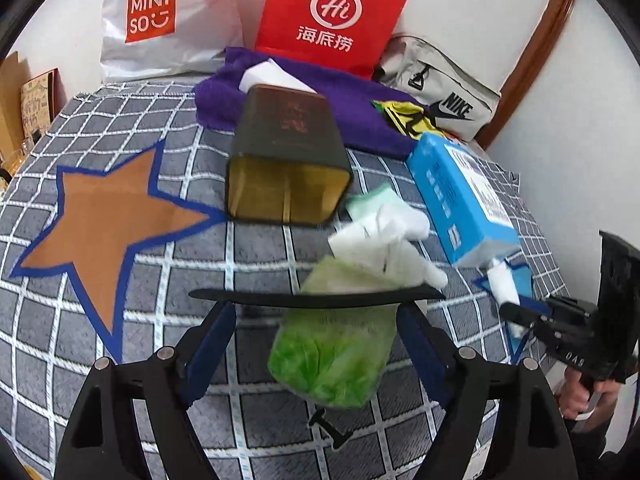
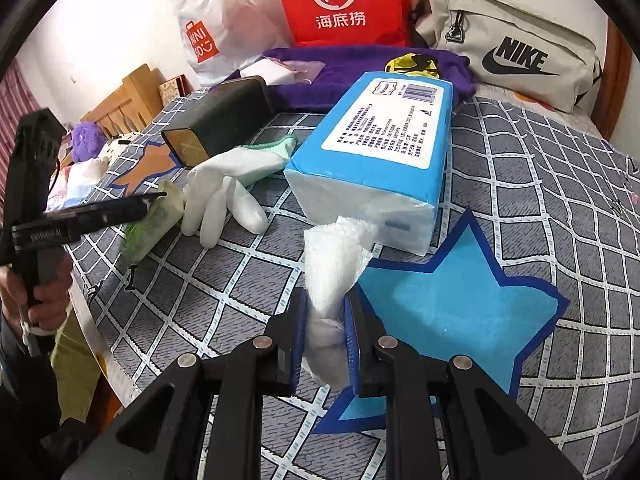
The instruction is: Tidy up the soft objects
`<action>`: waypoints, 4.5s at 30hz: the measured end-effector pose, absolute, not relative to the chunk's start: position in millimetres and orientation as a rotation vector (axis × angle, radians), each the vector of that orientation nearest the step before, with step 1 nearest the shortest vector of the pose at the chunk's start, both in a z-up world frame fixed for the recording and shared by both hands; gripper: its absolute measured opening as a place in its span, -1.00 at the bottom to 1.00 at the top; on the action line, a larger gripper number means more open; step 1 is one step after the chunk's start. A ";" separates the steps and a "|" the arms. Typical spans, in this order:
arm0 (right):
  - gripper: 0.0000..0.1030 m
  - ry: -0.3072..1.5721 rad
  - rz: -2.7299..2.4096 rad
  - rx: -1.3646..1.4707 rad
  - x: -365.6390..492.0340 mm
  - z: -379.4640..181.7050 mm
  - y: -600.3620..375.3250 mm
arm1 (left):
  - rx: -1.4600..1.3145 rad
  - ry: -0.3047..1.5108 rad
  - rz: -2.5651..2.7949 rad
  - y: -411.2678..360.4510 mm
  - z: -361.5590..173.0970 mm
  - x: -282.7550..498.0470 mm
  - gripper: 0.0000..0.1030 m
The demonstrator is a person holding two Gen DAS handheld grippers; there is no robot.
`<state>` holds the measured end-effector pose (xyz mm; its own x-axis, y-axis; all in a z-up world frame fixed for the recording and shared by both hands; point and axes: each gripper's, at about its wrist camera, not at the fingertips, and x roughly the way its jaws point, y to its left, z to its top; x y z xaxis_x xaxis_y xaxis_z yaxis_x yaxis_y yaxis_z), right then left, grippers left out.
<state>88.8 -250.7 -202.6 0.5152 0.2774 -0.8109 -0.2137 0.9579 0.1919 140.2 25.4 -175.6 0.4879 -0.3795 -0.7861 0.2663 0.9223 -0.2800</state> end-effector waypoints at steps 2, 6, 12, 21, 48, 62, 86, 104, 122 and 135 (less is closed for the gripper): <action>-0.64 0.990 0.296 0.073 91.1 -203.2 -250.9 | -0.124 0.996 -0.377 23.4 -177.4 146.6 0.59; -0.64 0.995 0.300 0.071 93.6 -204.6 -250.1 | -0.119 1.009 -0.358 19.2 -181.8 156.7 0.59; -0.63 1.007 0.290 0.069 96.0 -208.0 -252.9 | -0.097 1.013 -0.352 18.0 -180.8 160.8 0.59; -0.62 1.022 0.292 0.071 101.9 -214.2 -253.9 | -0.043 1.085 -0.455 -0.9 -194.1 141.5 0.59; -0.64 0.914 0.313 0.052 92.0 -158.3 -248.4 | -0.106 0.911 -0.551 -3.2 -116.1 126.5 -0.09; -0.65 0.821 0.273 0.043 100.6 -111.6 -255.9 | -0.110 0.841 -0.452 8.0 -80.7 134.0 -0.09; -0.65 0.745 0.271 0.033 153.9 -72.2 -257.1 | -0.126 0.803 -0.351 20.5 -54.4 182.8 -0.09; -0.65 0.737 0.249 0.032 220.1 -66.4 -271.1 | -0.112 0.826 -0.284 15.8 -61.3 246.8 -0.09; -0.65 0.724 0.232 0.082 296.3 -74.4 -293.2 | -0.119 0.867 -0.252 9.9 -70.9 314.5 -0.09; -0.64 0.733 0.242 0.126 352.3 -93.0 -297.0 | -0.115 0.915 -0.255 -7.1 -91.4 362.9 -0.08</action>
